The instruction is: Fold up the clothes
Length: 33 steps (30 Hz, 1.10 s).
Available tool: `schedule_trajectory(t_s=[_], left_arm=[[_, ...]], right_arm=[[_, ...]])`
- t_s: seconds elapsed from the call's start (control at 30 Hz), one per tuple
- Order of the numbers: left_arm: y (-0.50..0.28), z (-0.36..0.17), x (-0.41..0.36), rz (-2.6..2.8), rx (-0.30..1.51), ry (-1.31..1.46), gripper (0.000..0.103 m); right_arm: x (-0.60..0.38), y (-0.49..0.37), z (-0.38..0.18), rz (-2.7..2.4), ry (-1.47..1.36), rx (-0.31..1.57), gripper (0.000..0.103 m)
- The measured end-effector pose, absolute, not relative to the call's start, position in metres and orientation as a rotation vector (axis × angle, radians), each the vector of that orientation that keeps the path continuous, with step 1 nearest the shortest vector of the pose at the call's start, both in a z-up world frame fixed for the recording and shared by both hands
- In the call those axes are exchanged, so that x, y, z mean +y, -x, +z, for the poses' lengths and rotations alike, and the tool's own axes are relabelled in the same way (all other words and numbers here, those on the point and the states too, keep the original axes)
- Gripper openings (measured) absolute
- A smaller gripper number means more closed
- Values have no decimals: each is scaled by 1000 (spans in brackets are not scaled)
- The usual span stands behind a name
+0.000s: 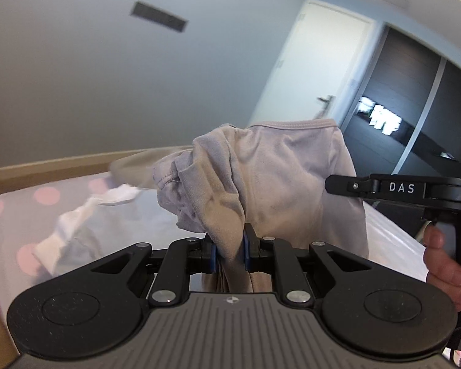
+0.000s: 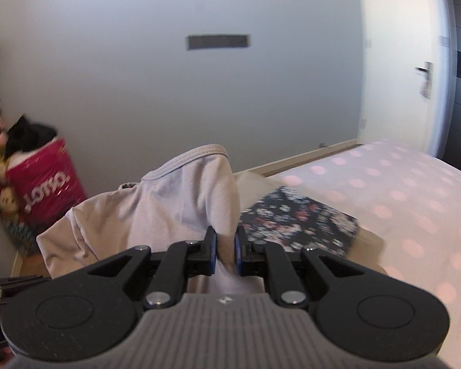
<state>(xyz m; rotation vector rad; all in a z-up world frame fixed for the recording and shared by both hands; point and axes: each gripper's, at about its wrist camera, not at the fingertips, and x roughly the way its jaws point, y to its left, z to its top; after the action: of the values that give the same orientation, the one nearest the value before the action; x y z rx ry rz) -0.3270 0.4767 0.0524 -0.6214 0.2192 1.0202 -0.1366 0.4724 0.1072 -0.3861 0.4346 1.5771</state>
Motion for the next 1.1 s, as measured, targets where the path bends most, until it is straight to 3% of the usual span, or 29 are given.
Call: schedule_trajectory(t_s=[0.43,0.53,0.6,0.77,1.1], left_arm=[[375,-1,536,1185,274,848,14],[380,-15,540,1206,297,888,14],[381,-22,540,1219,321,896,14],[383,-27,539,1225,335,893,15],[411,-32,552,1199,255,948,36]], right_arm=[[606,188,45,1716,636,504,15],[612,195,34,1706,636,499,21],[613,194,32,1688,617,509,31],[595,174,30,1643,583,546,32],[524,106,12,1480,493,714,38]])
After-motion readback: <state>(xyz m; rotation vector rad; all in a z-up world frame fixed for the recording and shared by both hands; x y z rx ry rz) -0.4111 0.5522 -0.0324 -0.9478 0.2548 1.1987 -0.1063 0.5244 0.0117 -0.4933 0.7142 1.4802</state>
